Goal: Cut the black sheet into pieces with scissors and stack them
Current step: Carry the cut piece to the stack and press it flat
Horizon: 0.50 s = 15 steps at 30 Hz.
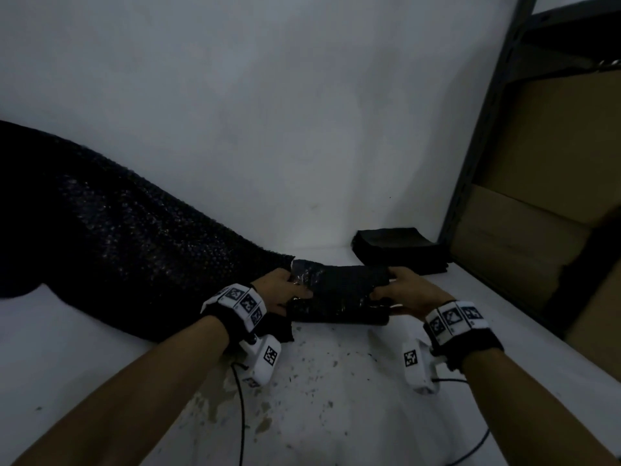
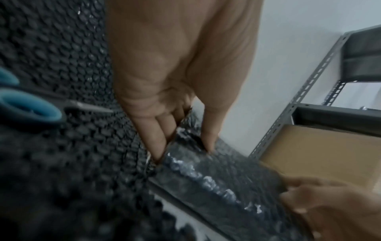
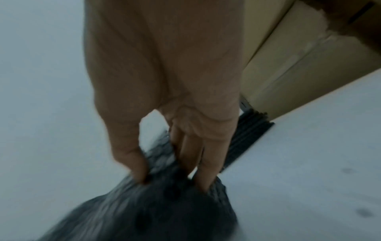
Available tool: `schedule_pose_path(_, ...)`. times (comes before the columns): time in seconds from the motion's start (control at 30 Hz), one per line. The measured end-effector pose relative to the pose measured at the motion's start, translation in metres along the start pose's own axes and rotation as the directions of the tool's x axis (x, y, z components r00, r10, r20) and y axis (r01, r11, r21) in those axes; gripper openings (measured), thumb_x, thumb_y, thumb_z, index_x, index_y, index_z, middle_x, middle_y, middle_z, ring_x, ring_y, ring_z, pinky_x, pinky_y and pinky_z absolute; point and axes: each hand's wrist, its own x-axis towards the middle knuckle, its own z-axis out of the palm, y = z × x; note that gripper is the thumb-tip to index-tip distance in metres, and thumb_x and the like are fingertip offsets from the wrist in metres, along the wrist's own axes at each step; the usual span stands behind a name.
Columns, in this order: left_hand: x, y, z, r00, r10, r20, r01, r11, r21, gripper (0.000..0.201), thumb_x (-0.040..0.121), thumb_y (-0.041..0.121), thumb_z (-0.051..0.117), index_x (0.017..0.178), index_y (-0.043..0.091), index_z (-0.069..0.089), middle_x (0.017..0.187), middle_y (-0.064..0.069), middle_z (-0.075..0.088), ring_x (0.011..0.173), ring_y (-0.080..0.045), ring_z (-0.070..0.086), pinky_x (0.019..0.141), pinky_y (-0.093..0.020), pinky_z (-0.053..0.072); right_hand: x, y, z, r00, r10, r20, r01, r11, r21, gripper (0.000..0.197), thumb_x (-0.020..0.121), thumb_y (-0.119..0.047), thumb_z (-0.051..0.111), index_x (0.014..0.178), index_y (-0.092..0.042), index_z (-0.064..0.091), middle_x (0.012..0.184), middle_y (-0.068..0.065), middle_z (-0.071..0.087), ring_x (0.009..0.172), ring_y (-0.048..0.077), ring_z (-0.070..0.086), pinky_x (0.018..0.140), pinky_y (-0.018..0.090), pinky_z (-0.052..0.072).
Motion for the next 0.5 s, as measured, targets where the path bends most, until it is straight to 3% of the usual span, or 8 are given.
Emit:
schedule_pose_path(0.07,0.003,-0.001,0.006,0.999,-0.036,-0.029,0.034,0.997,-0.065,0.043,0.082,0.02,0.081,0.115,-0.003,0.067,0.116,-0.019,0.068,0.112,-0.036,0.063,0.093,-0.049,0.054,0.012,0.016,0.005,0.997,0.02,-0.076,-0.017,0.999,0.04,0.039,0.083,0.003,0.069,0.12,-0.005,0.059,0.112,0.021,0.067,0.089,0.027,0.066,0.066,0.036,0.059)
schedule_pose_path(0.17,0.007,-0.001,0.012,0.998,-0.064,-0.012,0.063,0.995,-0.072,0.036,0.08,0.018,0.082,0.107,-0.001,0.067,0.11,-0.015,0.064,0.108,-0.031,0.059,0.087,-0.043,0.053,0.03,0.038,0.012,0.989,0.039,-0.144,-0.048,0.997,-0.059,0.029,0.085,-0.004,0.072,0.111,-0.002,0.058,0.109,0.022,0.065,0.095,0.03,0.065,0.085,0.045,0.058)
schedule_pose_path(0.23,0.01,-0.001,0.014,0.997,-0.081,0.017,0.082,0.996,-0.031,0.037,0.078,0.018,0.084,0.106,0.001,0.067,0.114,-0.015,0.065,0.112,-0.029,0.059,0.091,-0.045,0.055,0.04,0.048,0.012,0.977,0.06,-0.203,-0.093,0.984,-0.154,0.03,0.082,-0.017,0.076,0.1,-0.005,0.055,0.099,0.016,0.062,0.094,0.028,0.064,0.084,0.038,0.056)
schedule_pose_path(0.33,0.014,-0.001,0.017,0.995,-0.092,-0.035,0.094,0.994,0.063,0.042,0.081,0.013,0.081,0.116,0.001,0.059,0.119,-0.015,0.06,0.115,-0.032,0.057,0.085,-0.044,0.057,0.052,0.055,0.007,0.982,0.093,-0.166,-0.113,0.987,-0.117,0.049,0.06,-0.03,0.079,0.092,0.002,0.062,0.089,0.017,0.066,0.082,0.028,0.066,0.071,0.033,0.055)
schedule_pose_path(0.4,0.02,-0.002,0.018,0.994,-0.074,-0.078,0.083,0.989,0.122,0.05,0.081,0.014,0.081,0.122,0.001,0.055,0.12,-0.016,0.059,0.114,-0.033,0.059,0.084,-0.046,0.058,0.06,0.059,0.002,0.985,0.121,-0.121,-0.133,0.987,-0.09,0.063,0.042,-0.034,0.076,0.091,0.005,0.064,0.089,0.019,0.068,0.084,0.032,0.069,0.075,0.04,0.06)
schedule_pose_path(0.43,0.023,-0.003,0.018,0.995,-0.06,-0.084,0.071,0.987,0.142,0.048,0.081,0.014,0.08,0.121,0.0,0.057,0.118,-0.016,0.061,0.113,-0.034,0.06,0.086,-0.048,0.058,0.055,0.052,0.003,0.985,0.134,-0.106,-0.144,0.985,-0.095,0.054,0.044,-0.029,0.077,0.084,0.005,0.063,0.084,0.018,0.068,0.084,0.032,0.069,0.079,0.044,0.061)
schedule_pose_path(0.5,0.027,-0.001,0.019,0.996,-0.053,-0.074,0.062,0.989,0.131,0.034,0.084,0.011,0.077,0.113,0.001,0.062,0.108,-0.014,0.063,0.111,-0.036,0.061,0.084,-0.051,0.058,0.043,0.039,0.005,0.984,0.14,-0.112,-0.151,0.983,-0.1,0.02,0.066,-0.009,0.075,0.072,0.0,0.058,0.076,0.017,0.061,0.08,0.033,0.064,0.078,0.047,0.06)
